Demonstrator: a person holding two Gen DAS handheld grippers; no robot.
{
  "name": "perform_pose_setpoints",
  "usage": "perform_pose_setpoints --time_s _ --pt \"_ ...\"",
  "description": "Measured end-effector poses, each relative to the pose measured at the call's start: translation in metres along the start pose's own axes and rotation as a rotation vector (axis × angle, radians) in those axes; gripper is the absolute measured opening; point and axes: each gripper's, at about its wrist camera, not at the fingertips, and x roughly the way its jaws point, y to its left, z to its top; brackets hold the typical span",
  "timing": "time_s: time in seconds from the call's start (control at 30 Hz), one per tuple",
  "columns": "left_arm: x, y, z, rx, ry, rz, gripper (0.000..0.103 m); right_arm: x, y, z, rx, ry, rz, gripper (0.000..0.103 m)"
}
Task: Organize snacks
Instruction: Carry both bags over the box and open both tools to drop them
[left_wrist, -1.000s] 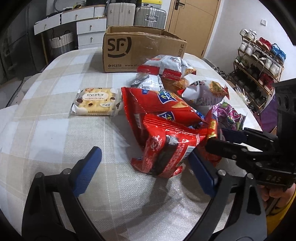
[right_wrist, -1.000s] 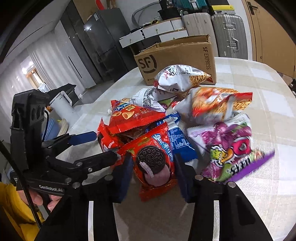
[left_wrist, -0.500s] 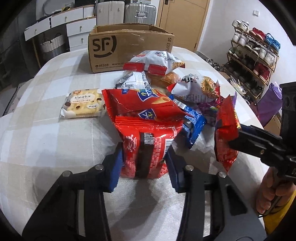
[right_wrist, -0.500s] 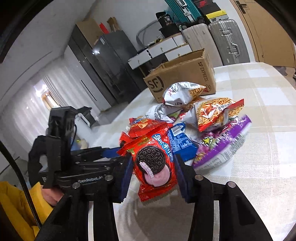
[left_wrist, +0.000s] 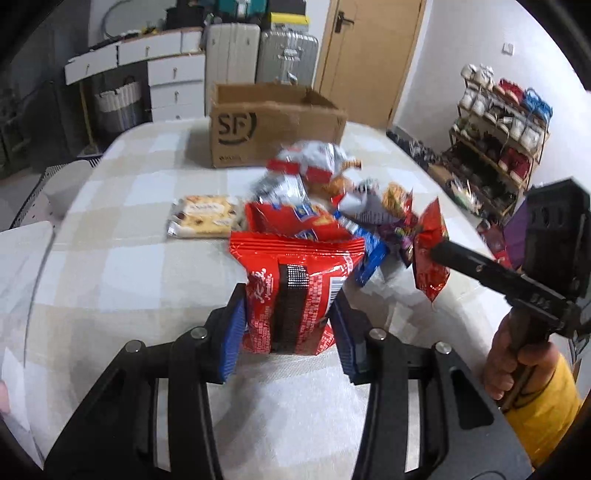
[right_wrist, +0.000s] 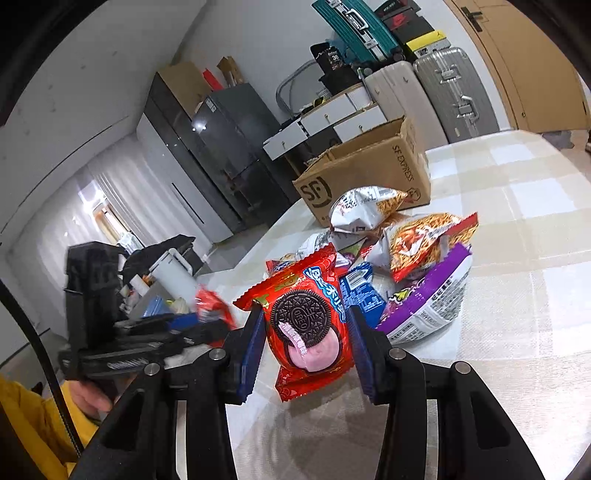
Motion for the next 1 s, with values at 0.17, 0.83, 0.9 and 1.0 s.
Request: perform_pose_setpoints --time_s 0.17,0.83,0.9,1.0 --pt "-0.043 0.012 0.012 -0.018 -0.076 -0.003 0.040 -0.027 0.025 0.009 -0.031 -0.050 -0.010 0.045" --pt "-0.134 0.054 0.135 -0.040 -0.240 -0.007 0.040 -0.083 0.154 0.149 -0.237 -0.212 -0.128 0.045" --pt "-0.129 0.053 0.149 -0.042 -0.235 -0.012 0.040 -0.075 0.154 0.164 -0.230 -0.205 -0.138 0.045" --pt "-0.118 0.054 0.176 -0.033 -0.229 -0.006 0.040 -0.058 0.148 0.185 -0.225 -0.189 -0.148 0.045"
